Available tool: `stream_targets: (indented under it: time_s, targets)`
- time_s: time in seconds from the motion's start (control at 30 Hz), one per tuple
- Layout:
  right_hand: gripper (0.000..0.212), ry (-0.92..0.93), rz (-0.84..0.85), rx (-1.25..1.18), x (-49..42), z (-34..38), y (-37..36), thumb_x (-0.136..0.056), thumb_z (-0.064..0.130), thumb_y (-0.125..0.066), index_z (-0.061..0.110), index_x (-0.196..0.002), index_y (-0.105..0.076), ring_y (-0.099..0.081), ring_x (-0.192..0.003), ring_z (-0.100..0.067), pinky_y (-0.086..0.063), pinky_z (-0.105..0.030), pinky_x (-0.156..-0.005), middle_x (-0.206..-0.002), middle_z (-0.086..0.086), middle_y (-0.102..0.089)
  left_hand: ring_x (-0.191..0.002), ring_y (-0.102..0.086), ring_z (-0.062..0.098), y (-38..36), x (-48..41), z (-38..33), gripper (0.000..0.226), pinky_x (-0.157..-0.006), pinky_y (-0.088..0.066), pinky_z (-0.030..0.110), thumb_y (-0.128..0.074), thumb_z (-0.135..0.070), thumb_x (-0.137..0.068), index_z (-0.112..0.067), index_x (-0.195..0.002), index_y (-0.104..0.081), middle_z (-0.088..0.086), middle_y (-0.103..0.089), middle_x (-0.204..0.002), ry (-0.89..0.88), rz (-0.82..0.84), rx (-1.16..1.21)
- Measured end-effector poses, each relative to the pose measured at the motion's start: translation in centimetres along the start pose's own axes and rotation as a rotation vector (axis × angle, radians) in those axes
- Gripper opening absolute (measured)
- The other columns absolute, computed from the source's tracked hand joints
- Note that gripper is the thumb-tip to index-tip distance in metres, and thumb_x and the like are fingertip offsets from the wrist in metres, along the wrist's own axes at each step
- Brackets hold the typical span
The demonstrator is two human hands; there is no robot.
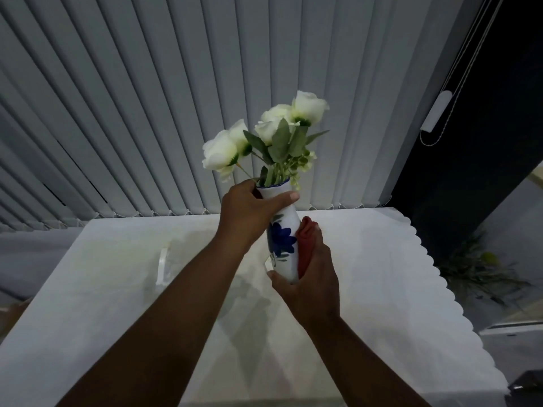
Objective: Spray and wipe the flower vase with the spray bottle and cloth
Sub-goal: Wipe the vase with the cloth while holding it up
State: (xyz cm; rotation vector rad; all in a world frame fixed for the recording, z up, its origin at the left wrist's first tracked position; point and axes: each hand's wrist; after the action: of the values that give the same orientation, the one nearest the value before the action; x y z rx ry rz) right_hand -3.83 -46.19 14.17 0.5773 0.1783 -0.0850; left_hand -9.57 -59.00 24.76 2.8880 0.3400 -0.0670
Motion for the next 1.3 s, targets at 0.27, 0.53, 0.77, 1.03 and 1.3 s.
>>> stream_targets:
  time_s: [0.27,0.53,0.77,1.03,1.3]
  targets:
    - [0.078,0.14,-0.014,-0.019,-0.9,0.9,-0.2,-0.091,0.067,-0.032,0.025,-0.154,-0.012,-0.035,-0.139,-0.007,-0.034,-0.023,-0.113,-0.155,0.006,-0.033,-0.084,-0.073,0.016,1.0,-1.1,1.0,0.04,-0.074,-0.059,0.035,-0.087,-0.029,-0.06,-0.016,-0.095,-0.074,0.002,-0.077,-0.09,0.011,0.171,0.052]
    - [0.052,0.108,0.043,-0.288,-3.3,1.4,1.5,-0.097,0.052,-0.025,0.039,-0.148,-0.03,-0.046,-0.128,0.001,-0.039,-0.022,-0.108,-0.143,0.011,-0.047,-0.101,-0.071,0.024,1.8,-1.0,0.7,0.051,-0.085,-0.058,0.035,-0.087,-0.023,-0.056,-0.017,-0.104,-0.071,0.007,-0.075,-0.108,-0.023,0.391,0.162]
    - [0.06,0.091,0.117,-0.272,0.3,0.8,0.9,-0.096,0.045,-0.035,0.037,-0.151,-0.013,-0.028,-0.126,0.024,-0.025,0.006,-0.096,-0.145,0.031,-0.027,-0.1,-0.071,0.023,2.1,-1.0,0.7,0.044,-0.083,-0.056,0.034,-0.079,-0.012,-0.068,-0.011,-0.11,-0.068,0.008,-0.074,-0.107,-0.042,0.37,0.19]
    - [0.051,0.217,-0.019,-0.261,-1.5,2.4,1.9,-0.101,0.03,-0.035,0.025,-0.151,-0.03,-0.035,-0.134,0.012,-0.029,-0.009,-0.11,-0.149,0.016,-0.037,-0.094,-0.071,0.012,2.3,-0.2,0.6,0.035,-0.079,-0.054,0.023,-0.075,0.001,-0.073,-0.016,-0.104,-0.069,-0.006,-0.077,-0.095,-0.079,0.515,0.164]
    - [0.105,0.116,0.154,-0.125,0.0,-0.1,1.6,-0.07,0.06,-0.076,0.048,-0.149,-0.008,-0.042,-0.131,-0.001,-0.045,-0.031,-0.106,-0.148,0.021,-0.035,-0.095,-0.07,0.011,2.7,-0.7,0.0,0.04,-0.081,-0.054,0.024,-0.074,-0.004,-0.067,-0.019,-0.104,-0.069,-0.008,-0.077,-0.095,-0.075,0.514,0.196]
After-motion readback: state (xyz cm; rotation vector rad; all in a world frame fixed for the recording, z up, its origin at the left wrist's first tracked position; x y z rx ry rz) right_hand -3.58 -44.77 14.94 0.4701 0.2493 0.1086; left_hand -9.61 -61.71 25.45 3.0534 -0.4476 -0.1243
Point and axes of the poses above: each hand's wrist, its own x-axis away from the middle knuckle, its own y-axis out of the back of the hand, z = x × y
